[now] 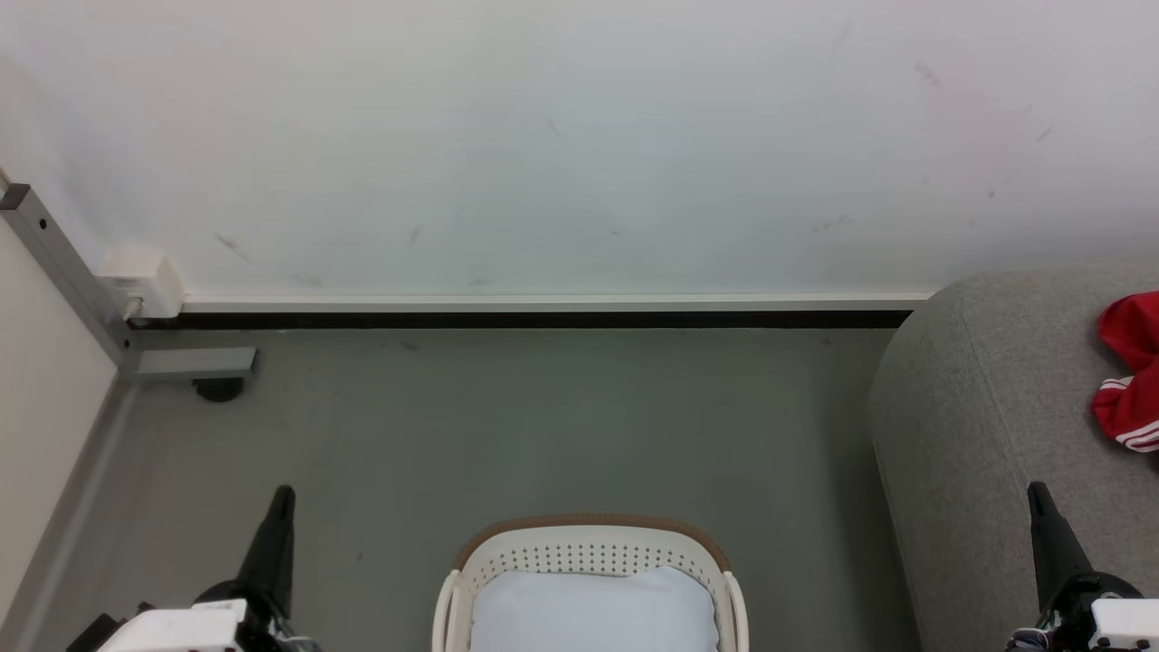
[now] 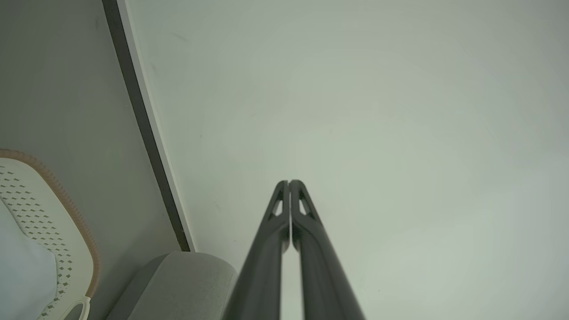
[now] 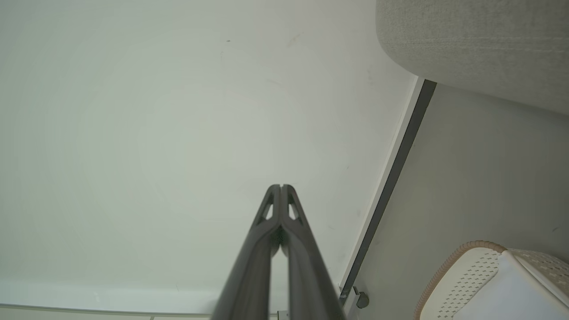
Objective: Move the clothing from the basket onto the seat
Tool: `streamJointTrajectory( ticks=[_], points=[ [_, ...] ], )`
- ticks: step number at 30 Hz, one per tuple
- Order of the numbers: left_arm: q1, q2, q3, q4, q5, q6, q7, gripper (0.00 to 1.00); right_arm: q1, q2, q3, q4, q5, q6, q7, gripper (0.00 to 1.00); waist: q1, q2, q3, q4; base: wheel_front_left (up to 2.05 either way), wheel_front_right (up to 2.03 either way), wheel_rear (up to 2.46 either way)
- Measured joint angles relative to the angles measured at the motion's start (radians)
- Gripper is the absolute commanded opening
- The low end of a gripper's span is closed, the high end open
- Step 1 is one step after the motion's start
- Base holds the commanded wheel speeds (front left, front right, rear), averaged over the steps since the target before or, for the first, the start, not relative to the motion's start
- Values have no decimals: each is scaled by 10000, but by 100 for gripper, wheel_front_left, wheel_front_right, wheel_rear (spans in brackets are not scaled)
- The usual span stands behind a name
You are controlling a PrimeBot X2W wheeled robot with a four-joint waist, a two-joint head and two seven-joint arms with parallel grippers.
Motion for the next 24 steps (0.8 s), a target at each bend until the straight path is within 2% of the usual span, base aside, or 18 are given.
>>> streamJointTrajectory(
  ticks=[24],
  points=[
    [-1,0,0,-2,0,0,0,0,-2,0,-8,-2,0,-2,6,0,0,0,0,0,0,0,0]
  ],
)
